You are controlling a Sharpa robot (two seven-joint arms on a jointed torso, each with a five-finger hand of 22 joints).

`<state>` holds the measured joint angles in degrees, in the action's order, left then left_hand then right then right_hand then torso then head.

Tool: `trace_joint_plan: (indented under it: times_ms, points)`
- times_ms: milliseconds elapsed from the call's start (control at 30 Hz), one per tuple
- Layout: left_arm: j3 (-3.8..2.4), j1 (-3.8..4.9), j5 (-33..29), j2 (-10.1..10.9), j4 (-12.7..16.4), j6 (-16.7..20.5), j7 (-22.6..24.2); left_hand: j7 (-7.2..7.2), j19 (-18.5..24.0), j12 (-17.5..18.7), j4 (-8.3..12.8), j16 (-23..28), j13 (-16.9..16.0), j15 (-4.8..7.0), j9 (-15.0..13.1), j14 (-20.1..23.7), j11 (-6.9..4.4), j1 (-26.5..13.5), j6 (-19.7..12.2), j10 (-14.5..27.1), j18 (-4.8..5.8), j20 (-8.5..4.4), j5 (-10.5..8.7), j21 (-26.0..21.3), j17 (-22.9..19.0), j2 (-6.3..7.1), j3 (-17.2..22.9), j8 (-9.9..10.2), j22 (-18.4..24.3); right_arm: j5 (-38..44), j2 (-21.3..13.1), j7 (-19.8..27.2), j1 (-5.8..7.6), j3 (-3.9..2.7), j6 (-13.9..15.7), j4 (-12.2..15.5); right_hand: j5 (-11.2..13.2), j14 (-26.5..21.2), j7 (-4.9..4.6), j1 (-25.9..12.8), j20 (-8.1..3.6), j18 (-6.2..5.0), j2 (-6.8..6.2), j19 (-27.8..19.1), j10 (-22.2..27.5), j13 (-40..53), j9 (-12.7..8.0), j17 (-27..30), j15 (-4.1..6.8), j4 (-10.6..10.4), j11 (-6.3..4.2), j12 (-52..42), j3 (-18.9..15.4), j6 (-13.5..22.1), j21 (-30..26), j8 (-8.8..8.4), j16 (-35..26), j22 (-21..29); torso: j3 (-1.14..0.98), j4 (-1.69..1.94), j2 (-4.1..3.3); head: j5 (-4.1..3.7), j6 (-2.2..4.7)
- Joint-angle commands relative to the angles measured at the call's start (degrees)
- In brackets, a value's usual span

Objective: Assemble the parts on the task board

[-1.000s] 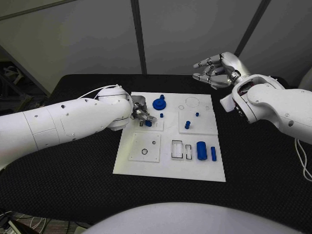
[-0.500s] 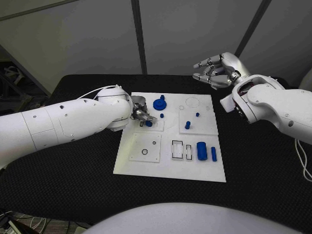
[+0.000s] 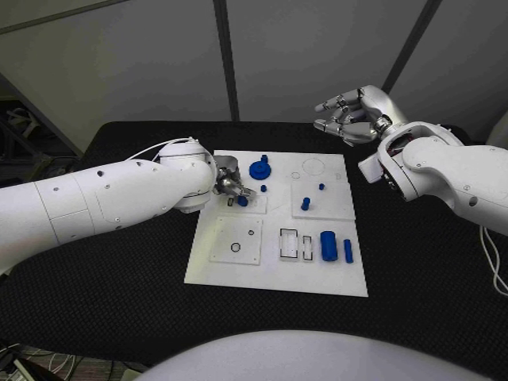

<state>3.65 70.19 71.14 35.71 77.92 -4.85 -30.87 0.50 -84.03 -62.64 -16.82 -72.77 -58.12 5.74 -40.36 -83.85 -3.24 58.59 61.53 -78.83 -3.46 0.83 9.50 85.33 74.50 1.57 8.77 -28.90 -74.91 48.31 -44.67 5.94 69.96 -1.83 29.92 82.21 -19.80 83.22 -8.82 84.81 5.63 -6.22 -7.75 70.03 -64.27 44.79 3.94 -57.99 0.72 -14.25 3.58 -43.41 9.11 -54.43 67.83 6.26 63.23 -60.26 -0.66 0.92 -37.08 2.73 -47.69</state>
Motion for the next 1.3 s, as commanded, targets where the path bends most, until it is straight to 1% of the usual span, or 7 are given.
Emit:
trace_joint_plan:
  times_ms: [33,800,1000,1100,1133,1167,1300]
  points:
    - [-0.05,0.16,0.4,0.0,0.1,-0.6,-0.4,-0.07,-2.5,0.0,0.0,0.2,0.0,0.19,0.0,-2.4,0.06,-0.6,0.4,-0.3,2.0,-0.15,-0.3,-0.1,0.1,0.14,-0.2,0.3,-11.2,0.1,0.1,0.3,0.1,-0.03,-0.3,0.0,-0.2,0.3,-0.06,-0.4,-0.09,-0.51,-0.14,-0.2,0.3,0.0,0.0,0.0,0.08,-0.4,0.03,0.0,0.0,0.3,-0.2,-0.28,-0.2,0.0,0.01,-0.03,-0.01,0.03,0.0]
    - [-0.12,0.34,0.4,-0.2,0.0,-0.8,-0.5,-0.09,-2.5,-0.1,0.0,0.2,-0.2,0.2,0.0,-2.4,0.04,-0.9,0.5,-0.3,2.01,-0.15,-0.32,-0.1,0.1,0.0,-0.4,0.3,-11.2,0.0,0.1,0.3,0.1,-0.03,-0.4,-0.1,-0.3,0.3,-0.05,-0.5,-0.09,-0.51,-0.12,-0.2,0.2,0.0,0.0,-0.1,0.08,-0.4,0.03,-0.1,0.0,0.3,-0.3,-0.29,-0.2,0.1,0.05,0.0,0.02,-0.05,0.05]
    - [-2.67,0.35,0.4,0.1,0.3,0.1,-0.5,0.14,-1.7,1.6,0.1,0.3,1.7,0.13,0.0,-2.4,0.2,-1.2,-0.2,0.6,1.68,-0.13,-0.33,-1.2,0.0,0.59,-1.2,0.6,-10.4,0.0,0.1,0.3,0.1,-0.02,-0.4,-0.3,-0.3,0.3,-0.05,-0.6,-0.08,-0.53,-0.11,-0.3,0.3,0.0,0.0,0.0,0.08,-0.5,0.02,0.0,0.0,0.3,-0.3,-0.29,-0.2,0.1,0.12,0.04,-0.01,-0.16,0.36]
    - [-4.72,0.47,0.1,0.6,0.6,0.7,-0.5,0.69,-0.5,3.9,0.1,0.4,4.1,-0.17,0.3,-2.4,0.65,-1.3,-1.5,2.2,1.21,0.06,-0.25,-2.9,0.0,1.5,-2.1,1.4,-9.1,0.0,0.2,0.3,0.09,-0.02,-0.4,-0.5,-0.3,0.3,-0.04,-0.6,-0.08,-0.53,-0.11,-0.3,0.3,0.0,0.0,0.0,0.08,-0.5,0.02,0.0,0.0,0.3,-0.4,-0.29,-0.3,0.2,0.09,0.03,0.03,-0.13,0.58]
    - [-5.03,0.57,-0.1,0.7,0.6,0.8,-0.5,0.98,0.1,4.9,0.1,0.4,5.1,-0.34,0.5,-2.3,0.88,-1.3,-2.2,2.9,1.01,0.17,-0.21,-3.7,-0.1,1.69,-2.4,1.9,-8.6,0.0,0.2,0.3,0.09,-0.02,-0.4,-0.6,-0.3,0.3,-0.04,-0.6,-0.08,-0.53,-0.11,-0.3,0.3,0.0,0.0,0.0,0.08,-0.5,0.02,0.0,0.0,0.3,-0.4,-0.29,-0.3,0.2,0.08,0.01,0.02,-0.09,0.61]
    - [-5.55,0.89,-0.7,0.9,0.6,0.8,-0.4,1.42,0.7,6.0,0.1,0.5,6.3,-0.61,0.9,-2.3,1.25,-1.2,-3.1,3.8,0.77,0.37,-0.17,-4.6,-0.2,1.85,-2.7,2.6,-7.9,0.0,0.2,0.3,0.09,-0.02,-0.4,-0.7,-0.3,0.3,-0.04,-0.6,-0.08,-0.53,-0.11,-0.3,0.3,0.0,0.0,0.0,0.08,-0.5,0.02,0.0,0.0,0.3,-0.4,-0.29,-0.3,0.2,0.05,-0.02,0.01,-0.05,0.66]
    - [-6.44,2.52,-2.3,1.1,-0.5,-0.4,-0.3,3.45,3.5,10.7,0.2,1.4,11.2,-2.02,3.2,-1.9,2.99,2.0,-6.8,7.7,-0.16,1.53,-0.07,-8.6,-0.9,2.27,-2.9,6.5,-5.1,0.0,0.3,0.3,0.09,-0.02,-0.5,-0.9,-0.3,0.3,-0.04,-0.6,-0.08,-0.55,-0.13,-0.3,0.3,-0.1,0.0,0.0,0.08,-0.5,0.02,0.1,0.0,0.3,-0.4,-0.3,-0.3,0.2,0.12,0.01,-0.01,-0.08,0.99]
